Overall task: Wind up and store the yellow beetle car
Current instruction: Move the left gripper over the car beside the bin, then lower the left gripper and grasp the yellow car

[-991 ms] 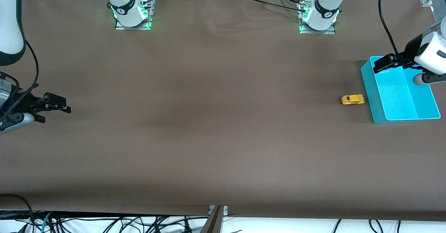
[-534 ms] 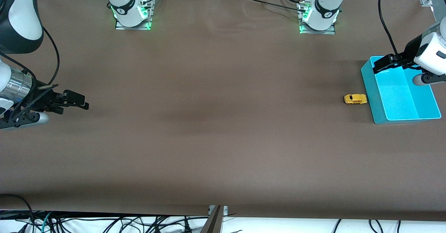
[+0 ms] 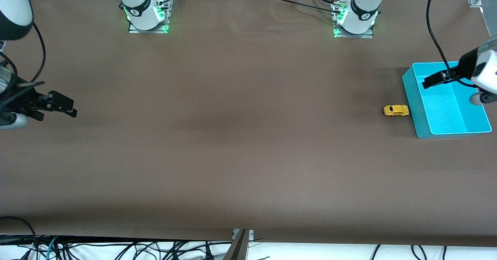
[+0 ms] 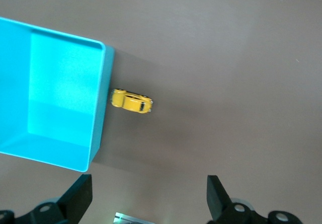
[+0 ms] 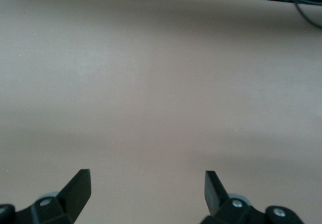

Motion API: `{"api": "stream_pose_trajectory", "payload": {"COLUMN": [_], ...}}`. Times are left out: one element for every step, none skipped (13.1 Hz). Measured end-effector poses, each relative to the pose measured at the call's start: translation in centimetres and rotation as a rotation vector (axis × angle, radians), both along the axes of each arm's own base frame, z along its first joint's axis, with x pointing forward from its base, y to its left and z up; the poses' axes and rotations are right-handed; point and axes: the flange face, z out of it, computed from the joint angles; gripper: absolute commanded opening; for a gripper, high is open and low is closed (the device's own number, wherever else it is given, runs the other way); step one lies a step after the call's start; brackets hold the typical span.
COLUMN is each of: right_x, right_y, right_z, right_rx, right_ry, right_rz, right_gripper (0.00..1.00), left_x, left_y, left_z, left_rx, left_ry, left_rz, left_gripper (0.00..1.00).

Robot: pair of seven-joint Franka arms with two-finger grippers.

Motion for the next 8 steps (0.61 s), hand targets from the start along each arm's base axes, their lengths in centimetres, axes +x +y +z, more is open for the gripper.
{"api": "stream_pose_trajectory", "payload": {"right_x": [-0.5,-1.0,-1.5,-2.1,-2.7,-3.3,-3.9,-4.3], "right_y": [0.0,0.0,-0.1,-0.1,-0.1,-0.2,-0.5,-0.9], "right_z": [0.9,1.5,1.6,1.3,0.8,0.2,-0.2,-0.3], "right_rx": [-0.007,-0.020,-0.034,-0.043,-0.048,-0.052,-0.055,-0.058], "right_ry": [-0.011,-0.016,-0.009,0.005,0.024,0.041,0.053,0.061], "right_rz": [-0.001,0.000,0.000,-0.003,-0.013,-0.037,-0.056,-0.067], "right_gripper": [1.00,1.00,1.00,1.00,1.00,1.00,1.00,1.00], "left_x": [0.1,0.2,0.3,0.4,0.4,0.3,0.3,0.0], "left_y": [1.9,3.5,4.7,5.4,5.8,5.9,5.8,5.6], "left_z": [-1.0,-2.1,-3.3,-4.6,-5.8,-7.3,-9.2,-11.5], "left_rx": [0.003,0.007,0.014,0.024,0.035,0.048,0.064,0.079], "left_ry": [0.009,0.009,0.010,0.018,0.025,0.028,0.024,0.015], "left_rz": [0.052,0.104,0.163,0.230,0.297,0.368,0.441,0.511], "left_gripper": [1.00,1.00,1.00,1.00,1.00,1.00,1.00,1.00]}}
